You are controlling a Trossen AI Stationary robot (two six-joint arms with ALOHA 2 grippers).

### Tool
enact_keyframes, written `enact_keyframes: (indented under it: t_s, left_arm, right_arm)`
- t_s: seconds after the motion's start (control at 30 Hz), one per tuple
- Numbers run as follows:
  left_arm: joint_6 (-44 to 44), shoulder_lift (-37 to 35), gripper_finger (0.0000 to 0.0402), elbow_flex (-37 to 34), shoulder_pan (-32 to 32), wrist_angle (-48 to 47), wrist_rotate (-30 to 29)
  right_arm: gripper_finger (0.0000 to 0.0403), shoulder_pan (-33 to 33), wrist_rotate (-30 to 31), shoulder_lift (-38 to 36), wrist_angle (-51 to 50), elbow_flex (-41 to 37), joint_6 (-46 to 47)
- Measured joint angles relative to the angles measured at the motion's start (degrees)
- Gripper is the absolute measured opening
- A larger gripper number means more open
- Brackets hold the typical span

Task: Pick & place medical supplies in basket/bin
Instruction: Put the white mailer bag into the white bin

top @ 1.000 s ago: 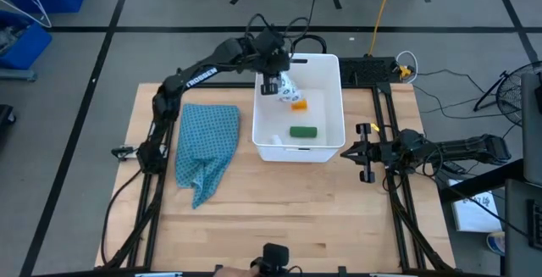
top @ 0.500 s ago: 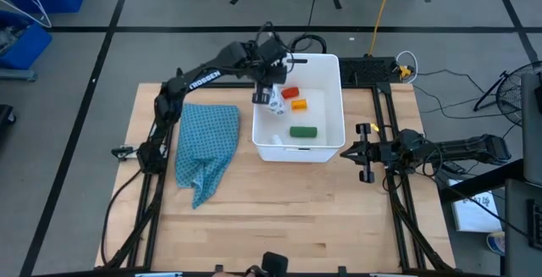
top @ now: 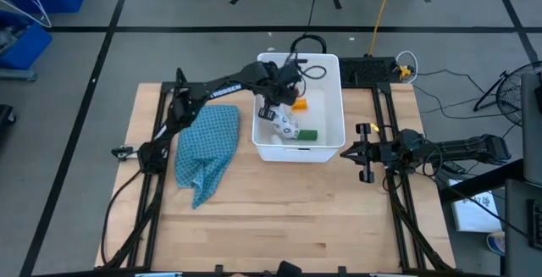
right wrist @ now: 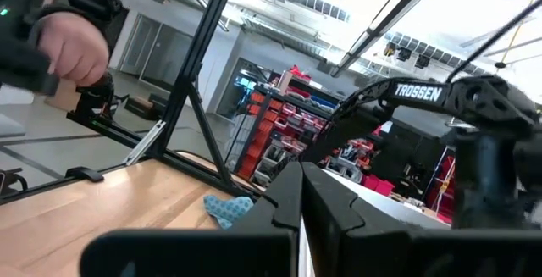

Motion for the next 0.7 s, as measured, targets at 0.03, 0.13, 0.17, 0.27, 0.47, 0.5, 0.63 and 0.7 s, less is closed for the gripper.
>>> enact_keyframes:
  t_s: [0.03,0.13,0.17,0.27,0.47,0.5,0.63,0.7]
  left_arm:
    - [0.2,0.6,0.0,0.0,-0.2,0.0,-0.3]
    - [0.2,2.0,0.0,0.0,-0.2,-0.4,1.7]
    - [0.0,2.4,0.0,0.0,-0.2,-0.7,2.9]
    - [0.0,3.0,0.0,0.0,-0.3,-2.0,5.9]
    - [-0.5,2.9,0.0,0.0,-0.3,-5.3,8.5]
    - [-0.9,2.9,0.0001,0.0,-0.3,-5.5,8.4]
    - [-2.8,2.9,0.0014,0.0,-0.4,-5.7,7.6]
    - [-3.3,2.8,0.0026,0.0,-0.4,-5.7,7.8]
  right_arm:
    - [0.0,0.0,0.0,0.0,0.0,0.0,0.0]
    - [0.0,0.0,-0.1,0.0,0.0,0.0,0.0]
    - [0.0,0.0,-0.1,0.0,0.0,0.0,0.0]
    - [0.0,0.0,-0.2,0.0,0.0,0.0,0.0]
    - [0.0,0.0,-0.2,0.0,-0.1,0.0,0.0]
    - [0.0,0.0,-0.2,0.0,-0.1,0.0,0.0]
    - [0.0,0.0,-0.2,0.0,-0.1,0.0,0.0]
    - [0.0,0.0,-0.2,0.0,-0.1,0.0,0.0]
